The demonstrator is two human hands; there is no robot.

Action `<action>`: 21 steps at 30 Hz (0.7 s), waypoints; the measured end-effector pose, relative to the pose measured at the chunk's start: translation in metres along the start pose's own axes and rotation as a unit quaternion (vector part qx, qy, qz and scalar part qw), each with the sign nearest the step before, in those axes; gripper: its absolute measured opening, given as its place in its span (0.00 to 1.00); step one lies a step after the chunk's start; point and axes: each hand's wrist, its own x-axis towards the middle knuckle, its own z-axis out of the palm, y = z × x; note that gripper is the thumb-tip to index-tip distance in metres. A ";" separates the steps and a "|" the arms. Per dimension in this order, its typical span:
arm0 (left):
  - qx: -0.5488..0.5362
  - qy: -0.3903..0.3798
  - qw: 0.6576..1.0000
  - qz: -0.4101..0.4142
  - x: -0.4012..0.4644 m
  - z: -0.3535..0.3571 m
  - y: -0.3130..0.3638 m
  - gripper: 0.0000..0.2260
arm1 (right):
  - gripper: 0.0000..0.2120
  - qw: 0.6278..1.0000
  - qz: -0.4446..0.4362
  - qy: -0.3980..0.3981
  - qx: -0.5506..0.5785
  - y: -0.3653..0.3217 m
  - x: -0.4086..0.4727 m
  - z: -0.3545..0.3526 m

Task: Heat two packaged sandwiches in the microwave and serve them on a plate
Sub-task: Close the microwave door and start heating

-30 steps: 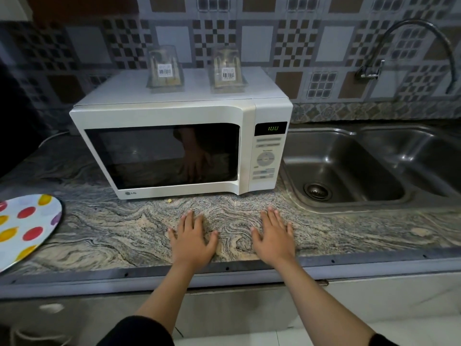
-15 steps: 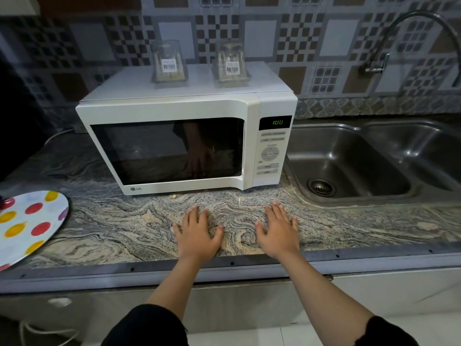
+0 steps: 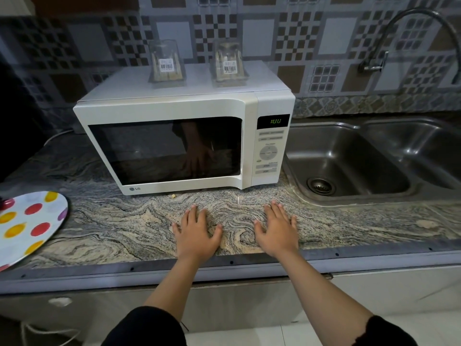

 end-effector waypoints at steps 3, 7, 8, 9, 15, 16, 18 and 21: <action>0.001 0.000 1.000 0.001 0.000 0.000 0.000 0.29 | 0.29 1.000 0.001 -0.001 0.002 0.000 -0.001 0.000; 0.003 -0.001 1.000 0.001 0.000 0.001 0.000 0.29 | 0.29 1.000 0.002 0.002 0.003 0.000 -0.001 0.000; 0.005 -0.001 1.000 0.001 -0.001 0.001 -0.001 0.29 | 0.29 1.000 0.002 0.003 0.003 0.000 -0.001 0.000; 0.006 -0.002 1.000 0.001 -0.001 0.000 -0.001 0.29 | 0.29 1.000 0.003 0.003 0.003 0.000 -0.001 0.000; 0.004 0.002 1.000 0.001 -0.001 0.000 0.000 0.29 | 0.29 1.000 0.002 0.008 0.007 -0.001 0.000 -0.001; 0.005 0.002 1.000 0.001 0.000 0.000 -0.001 0.29 | 0.29 1.000 0.002 0.009 0.009 -0.001 0.000 -0.001; 0.007 0.001 1.000 0.000 0.000 0.001 -0.001 0.29 | 0.29 1.000 0.002 0.008 0.012 -0.001 -0.001 -0.001; 0.008 0.000 1.000 0.000 -0.001 0.001 -0.001 0.29 | 0.29 1.000 0.004 0.004 0.014 0.000 -0.001 -0.001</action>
